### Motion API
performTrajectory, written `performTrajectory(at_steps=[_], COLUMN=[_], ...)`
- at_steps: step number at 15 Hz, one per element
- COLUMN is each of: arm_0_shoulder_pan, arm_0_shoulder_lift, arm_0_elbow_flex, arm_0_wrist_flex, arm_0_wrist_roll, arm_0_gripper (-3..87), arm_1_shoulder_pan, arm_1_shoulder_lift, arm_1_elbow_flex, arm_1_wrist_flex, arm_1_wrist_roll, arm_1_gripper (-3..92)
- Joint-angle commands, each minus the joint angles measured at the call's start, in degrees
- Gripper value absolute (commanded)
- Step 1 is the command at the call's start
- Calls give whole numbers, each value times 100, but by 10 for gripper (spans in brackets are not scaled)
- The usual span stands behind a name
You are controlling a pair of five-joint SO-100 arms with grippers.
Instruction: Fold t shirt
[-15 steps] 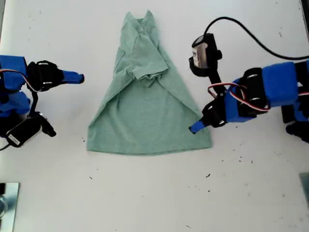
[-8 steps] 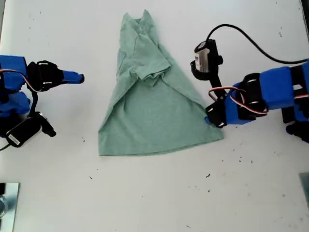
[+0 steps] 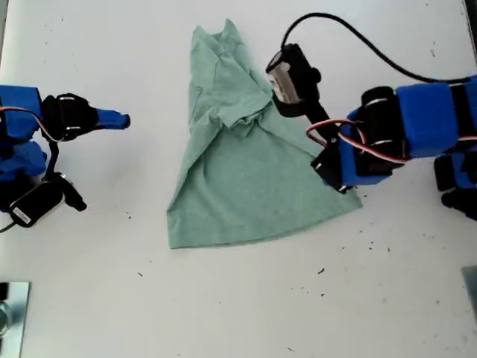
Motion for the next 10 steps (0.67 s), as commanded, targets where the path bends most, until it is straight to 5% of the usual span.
performTrajectory(at_steps=[1, 3, 7, 8, 10], arm_0_shoulder_pan=[62, 53, 35, 35, 35], arm_0_shoulder_lift=[35, 35, 35, 35, 35], arm_0_elbow_flex=[44, 44, 44, 44, 44], arm_0_wrist_flex=[-9, -18, -18, -18, -18], arm_0_wrist_roll=[53, 70, 79, 79, 79], arm_0_gripper=[-1, -1, -1, -1, -1], arm_1_shoulder_pan=[-167, -220, -246, -308, -483], arm_1_shoulder_lift=[-729, -1714, -2399, -2531, -2329], arm_1_elbow_flex=[-2013, -3252, -3234, -3234, -3568], arm_1_wrist_flex=[343, 176, -1758, -2206, -2777], arm_1_wrist_roll=[-176, -158, -26, 18, -167], arm_1_gripper=[-15, -15, 1, 179, 292])
